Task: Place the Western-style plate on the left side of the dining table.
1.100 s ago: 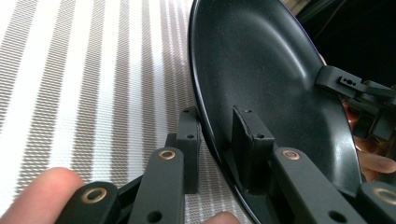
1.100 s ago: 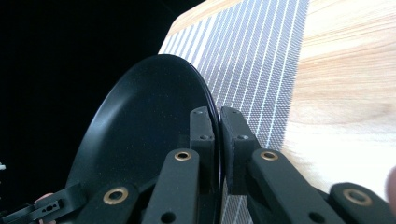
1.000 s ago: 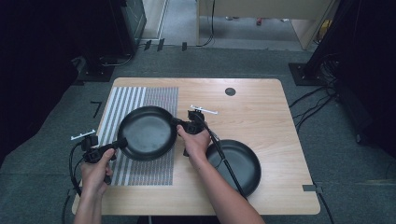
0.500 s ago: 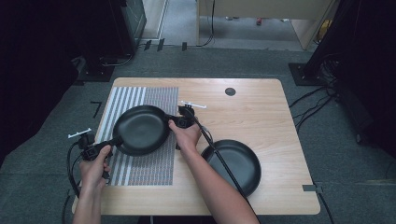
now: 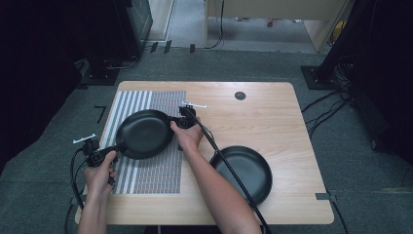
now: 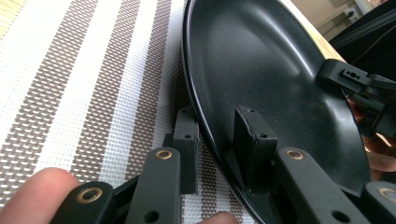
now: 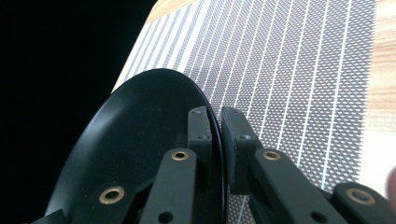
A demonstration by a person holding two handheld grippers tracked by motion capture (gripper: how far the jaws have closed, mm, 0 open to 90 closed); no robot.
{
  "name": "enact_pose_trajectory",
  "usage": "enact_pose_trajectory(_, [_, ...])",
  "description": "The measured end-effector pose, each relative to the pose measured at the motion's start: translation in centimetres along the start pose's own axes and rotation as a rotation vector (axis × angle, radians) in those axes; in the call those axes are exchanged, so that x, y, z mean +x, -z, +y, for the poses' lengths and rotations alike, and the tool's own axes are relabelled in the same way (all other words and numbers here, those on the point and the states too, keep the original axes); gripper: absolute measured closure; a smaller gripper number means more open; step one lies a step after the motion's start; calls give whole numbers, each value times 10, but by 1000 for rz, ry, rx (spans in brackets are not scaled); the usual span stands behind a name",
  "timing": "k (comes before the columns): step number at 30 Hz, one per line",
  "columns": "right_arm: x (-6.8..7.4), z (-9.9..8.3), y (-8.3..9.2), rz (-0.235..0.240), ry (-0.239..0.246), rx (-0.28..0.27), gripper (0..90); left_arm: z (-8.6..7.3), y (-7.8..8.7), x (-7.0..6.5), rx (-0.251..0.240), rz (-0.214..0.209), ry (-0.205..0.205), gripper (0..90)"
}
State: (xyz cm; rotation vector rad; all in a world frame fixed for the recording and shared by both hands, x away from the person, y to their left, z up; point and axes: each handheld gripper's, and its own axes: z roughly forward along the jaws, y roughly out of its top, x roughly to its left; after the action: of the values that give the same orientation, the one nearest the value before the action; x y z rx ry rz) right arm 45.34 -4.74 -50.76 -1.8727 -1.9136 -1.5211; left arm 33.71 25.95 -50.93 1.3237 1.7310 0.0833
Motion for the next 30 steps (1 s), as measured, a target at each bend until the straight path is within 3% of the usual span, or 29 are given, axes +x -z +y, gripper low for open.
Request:
enact_pose_trajectory(7, [-2, 2, -10, 7, 0, -2, 827, 0, -3, 1, -12, 21, 5, 718])
enact_pose_trajectory(10, [-1, 2, -13, -14, 31, -1, 822, -1, -5, 2, -9, 24, 15, 718])
enact_pose_trajectory(19, [-2, 2, -19, -17, 47, 6, 820, -1, -7, 5, -16, 30, 21, 718])
enact_pose_trajectory(30, [-2, -1, -22, -35, 88, 5, 803, -2, -6, 5, -26, 36, 6, 723])
